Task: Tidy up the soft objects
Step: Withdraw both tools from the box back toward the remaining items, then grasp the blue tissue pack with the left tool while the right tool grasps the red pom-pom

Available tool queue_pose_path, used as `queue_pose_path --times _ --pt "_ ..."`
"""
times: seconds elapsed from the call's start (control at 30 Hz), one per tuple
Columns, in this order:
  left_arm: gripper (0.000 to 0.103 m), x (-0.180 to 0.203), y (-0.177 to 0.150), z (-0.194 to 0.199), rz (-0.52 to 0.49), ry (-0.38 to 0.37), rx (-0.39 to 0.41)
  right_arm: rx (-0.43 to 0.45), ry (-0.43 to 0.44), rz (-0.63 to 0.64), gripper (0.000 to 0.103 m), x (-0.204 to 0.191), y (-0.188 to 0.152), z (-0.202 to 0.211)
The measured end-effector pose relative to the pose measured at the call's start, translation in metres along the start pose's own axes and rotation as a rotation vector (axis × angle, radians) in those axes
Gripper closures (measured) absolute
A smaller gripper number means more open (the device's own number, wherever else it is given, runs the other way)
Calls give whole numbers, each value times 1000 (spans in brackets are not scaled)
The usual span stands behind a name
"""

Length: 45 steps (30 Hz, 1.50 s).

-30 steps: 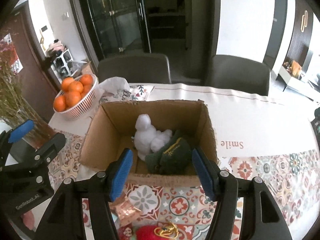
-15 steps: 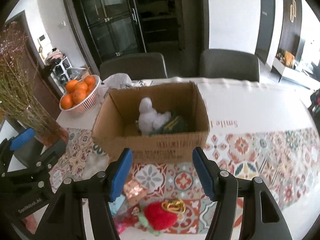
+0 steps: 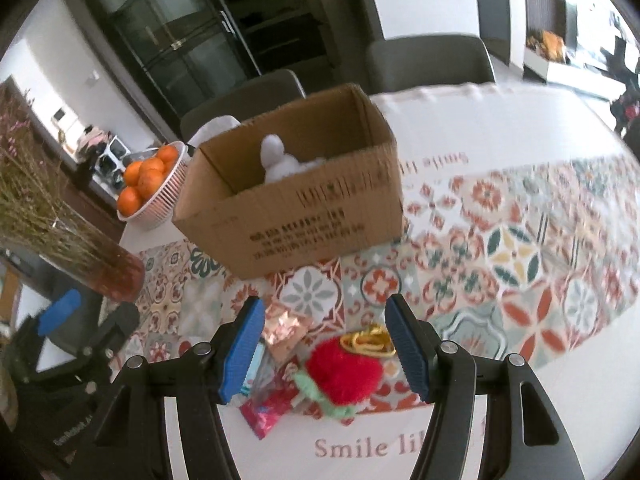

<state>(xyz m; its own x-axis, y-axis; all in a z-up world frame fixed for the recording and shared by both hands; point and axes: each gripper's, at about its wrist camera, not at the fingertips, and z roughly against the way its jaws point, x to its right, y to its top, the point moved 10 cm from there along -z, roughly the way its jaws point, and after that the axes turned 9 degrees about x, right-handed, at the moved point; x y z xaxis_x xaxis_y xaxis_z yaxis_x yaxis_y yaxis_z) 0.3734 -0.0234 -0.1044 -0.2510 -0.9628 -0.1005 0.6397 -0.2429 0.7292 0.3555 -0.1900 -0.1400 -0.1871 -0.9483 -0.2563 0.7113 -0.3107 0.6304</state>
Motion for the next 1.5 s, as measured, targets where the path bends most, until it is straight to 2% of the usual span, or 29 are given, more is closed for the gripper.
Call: queue_pose_path --times 0.1,0.4,0.9,1.3,1.5 --pt "7 -1 -12 -3 4 -7 -22 -20 4 -46 31 2 -13 -3" --pt "7 -3 -51 -18 -7 -33 -106 -52 -12 -168 30 9 -51 -12" --pt "7 6 -103 -59 -32 -115 -254 -154 -59 -260 29 22 -103 -53" --pt "8 16 -127 -91 -36 -162 -327 -180 -55 -304 29 29 -116 -80" --pt "13 20 -135 -106 -9 -184 -362 -216 -57 -312 29 31 -122 -97"
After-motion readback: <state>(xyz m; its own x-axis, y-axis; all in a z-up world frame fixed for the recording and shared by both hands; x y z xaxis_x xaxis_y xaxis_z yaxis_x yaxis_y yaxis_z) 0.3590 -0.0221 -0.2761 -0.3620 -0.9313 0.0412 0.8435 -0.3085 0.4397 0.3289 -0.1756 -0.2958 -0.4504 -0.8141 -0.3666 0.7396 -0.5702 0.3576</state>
